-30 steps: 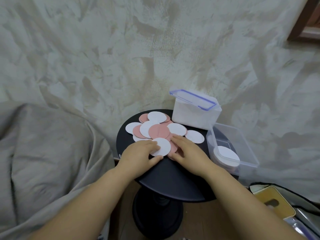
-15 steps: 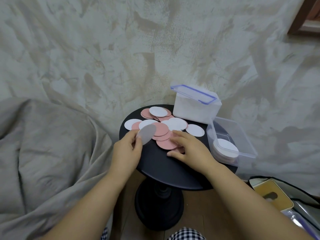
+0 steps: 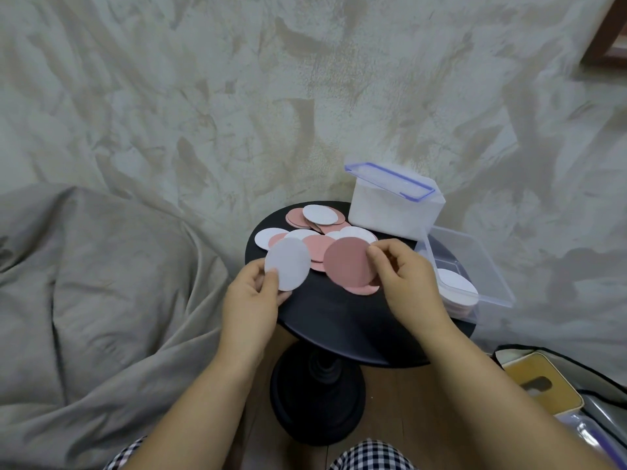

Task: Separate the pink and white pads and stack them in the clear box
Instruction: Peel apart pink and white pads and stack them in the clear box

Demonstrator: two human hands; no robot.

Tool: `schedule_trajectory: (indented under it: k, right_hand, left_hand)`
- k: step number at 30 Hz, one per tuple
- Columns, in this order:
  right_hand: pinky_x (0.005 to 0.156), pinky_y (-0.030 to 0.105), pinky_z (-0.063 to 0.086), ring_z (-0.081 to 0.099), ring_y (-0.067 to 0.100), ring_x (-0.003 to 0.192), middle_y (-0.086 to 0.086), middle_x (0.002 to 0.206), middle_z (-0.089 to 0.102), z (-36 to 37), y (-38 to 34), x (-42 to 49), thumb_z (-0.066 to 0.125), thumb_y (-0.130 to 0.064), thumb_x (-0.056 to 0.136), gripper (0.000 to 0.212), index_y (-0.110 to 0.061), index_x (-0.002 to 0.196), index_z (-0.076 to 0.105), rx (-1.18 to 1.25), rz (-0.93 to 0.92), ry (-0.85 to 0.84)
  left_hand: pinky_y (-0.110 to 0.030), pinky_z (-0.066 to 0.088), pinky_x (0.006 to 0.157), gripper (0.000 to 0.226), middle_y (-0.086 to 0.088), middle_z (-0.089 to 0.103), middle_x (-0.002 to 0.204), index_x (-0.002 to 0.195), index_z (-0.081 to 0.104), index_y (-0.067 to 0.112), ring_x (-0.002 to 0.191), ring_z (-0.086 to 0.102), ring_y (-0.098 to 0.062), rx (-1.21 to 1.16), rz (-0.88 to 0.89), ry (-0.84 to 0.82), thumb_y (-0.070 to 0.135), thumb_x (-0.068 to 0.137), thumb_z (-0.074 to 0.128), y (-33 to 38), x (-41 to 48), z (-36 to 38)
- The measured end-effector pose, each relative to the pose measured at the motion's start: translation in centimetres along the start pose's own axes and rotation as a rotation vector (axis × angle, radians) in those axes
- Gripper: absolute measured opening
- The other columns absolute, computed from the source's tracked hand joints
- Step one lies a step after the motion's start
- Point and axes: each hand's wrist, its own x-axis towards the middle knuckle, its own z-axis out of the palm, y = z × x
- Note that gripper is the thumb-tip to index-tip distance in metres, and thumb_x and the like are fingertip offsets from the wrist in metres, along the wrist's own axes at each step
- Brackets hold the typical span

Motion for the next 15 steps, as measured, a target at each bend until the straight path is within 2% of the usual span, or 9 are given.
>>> schedule_trajectory:
  k: [2,5,7,10,12,13,15]
  right_hand:
    - [0.058,0.016,0.05,0.057,0.0,0.058,-0.01,0.075,0.062,0.4,-0.9,-0.4,0.052,-0.023,0.094,0.017,-0.024,0.081,0.062,0.179,0.11,-0.051]
    - [0.053,0.016,0.046,0.051,0.002,0.05,-0.005,0.064,0.06,1.2,-1.3,-1.2,0.054,-0.023,0.092,0.014,-0.022,0.081,0.064,0.199,0.127,-0.074]
    - [0.054,0.014,0.042,0.049,-0.001,0.053,-0.006,0.068,0.062,1.9,-1.0,-1.4,0.058,-0.024,0.09,0.01,-0.022,0.085,0.066,0.198,0.11,-0.086]
    - [0.062,0.018,0.043,0.052,0.0,0.06,-0.01,0.071,0.063,2.8,-0.6,-0.8,0.064,-0.025,0.086,0.006,-0.026,0.08,0.065,0.153,0.08,-0.088]
    - [0.067,0.021,0.045,0.054,0.004,0.068,-0.014,0.075,0.062,3.4,-0.2,0.4,0.065,-0.025,0.084,0.006,-0.027,0.08,0.063,0.038,0.031,-0.065]
    - [0.072,0.022,0.045,0.056,0.005,0.076,-0.016,0.082,0.062,3.7,-0.1,1.2,0.064,-0.025,0.085,0.002,-0.027,0.085,0.064,-0.058,-0.005,-0.071]
    - [0.085,0.022,0.04,0.054,0.01,0.102,-0.009,0.109,0.061,4.4,0.5,3.1,0.062,-0.026,0.085,0.023,-0.022,0.108,0.063,-0.282,-0.084,-0.136]
  left_hand:
    - [-0.022,0.056,0.077,0.023,0.005,0.073,0.086,0.095,0.063,0.019,0.087,0.069,-0.008,-0.089,-0.065,-0.06,0.01,0.097,0.042,0.3,-0.7,0.6]
    - [-0.021,0.055,0.074,0.023,0.003,0.074,0.088,0.097,0.063,0.019,0.088,0.069,-0.01,-0.157,-0.094,-0.131,0.009,0.097,0.043,0.4,-1.9,1.3]
    - [-0.018,0.055,0.069,0.019,0.002,0.074,0.087,0.097,0.063,0.018,0.086,0.069,-0.009,-0.148,-0.081,-0.155,0.01,0.096,0.047,0.4,-2.5,1.4]
    - [-0.017,0.054,0.066,0.015,0.001,0.074,0.084,0.097,0.063,0.015,0.083,0.07,-0.009,-0.122,-0.065,-0.122,0.008,0.094,0.051,0.2,-2.6,0.8]
    - [-0.017,0.054,0.066,0.015,-0.001,0.074,0.085,0.094,0.064,0.015,0.083,0.07,-0.01,-0.109,-0.057,-0.057,0.007,0.093,0.051,0.2,-2.2,-0.1]
    - [-0.018,0.055,0.066,0.016,-0.001,0.074,0.084,0.093,0.064,0.016,0.083,0.07,-0.01,-0.1,-0.048,-0.026,0.007,0.093,0.051,0.3,-2.0,-0.6]
    - [-0.019,0.055,0.066,0.018,0.001,0.074,0.082,0.09,0.064,0.018,0.082,0.07,-0.011,-0.07,-0.031,0.017,0.006,0.093,0.051,0.5,-1.5,-1.5]
